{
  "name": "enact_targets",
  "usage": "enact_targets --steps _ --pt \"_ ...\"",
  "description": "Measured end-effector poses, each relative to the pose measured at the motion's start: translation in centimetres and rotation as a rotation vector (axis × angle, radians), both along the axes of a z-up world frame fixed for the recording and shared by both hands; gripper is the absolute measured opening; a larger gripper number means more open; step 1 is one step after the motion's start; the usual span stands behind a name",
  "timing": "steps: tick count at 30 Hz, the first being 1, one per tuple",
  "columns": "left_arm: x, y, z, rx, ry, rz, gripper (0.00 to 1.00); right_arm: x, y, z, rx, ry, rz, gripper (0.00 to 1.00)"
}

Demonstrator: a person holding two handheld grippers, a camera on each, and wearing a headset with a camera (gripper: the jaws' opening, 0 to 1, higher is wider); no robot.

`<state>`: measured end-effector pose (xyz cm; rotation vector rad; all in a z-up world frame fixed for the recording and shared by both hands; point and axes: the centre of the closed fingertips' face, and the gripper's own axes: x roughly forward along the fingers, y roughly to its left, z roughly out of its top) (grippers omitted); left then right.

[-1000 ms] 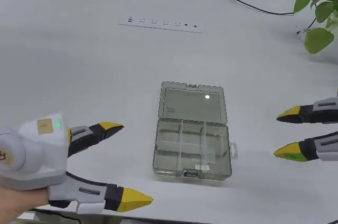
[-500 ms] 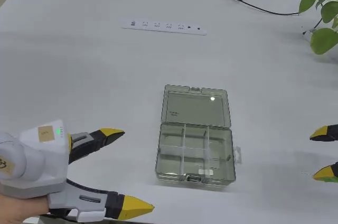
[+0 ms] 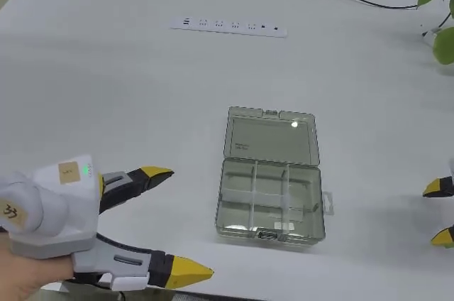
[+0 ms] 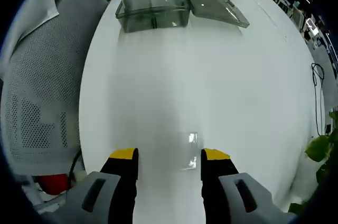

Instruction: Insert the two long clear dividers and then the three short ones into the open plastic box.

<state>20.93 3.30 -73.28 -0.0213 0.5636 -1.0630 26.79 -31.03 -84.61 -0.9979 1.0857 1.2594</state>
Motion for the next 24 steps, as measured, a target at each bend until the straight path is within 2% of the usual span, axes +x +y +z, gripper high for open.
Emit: enact_targets --steps 10,14,24 --pt "0.17 0.17 -0.09 -0.001 0.002 0.006 0.98 0.6 -0.15 0.12 -0.003 -0.021 -0.006 0.41" --pt "0.07 0.24 -0.2 0.002 0.003 0.005 0.98 0.58 -0.29 0.16 -0.007 -0.028 0.007 0.33" --pt "-0.08 0.14 -0.06 -0.005 -0.002 0.003 0.98 0.41 -0.41 0.42 -0.02 -0.033 -0.003 0.33"
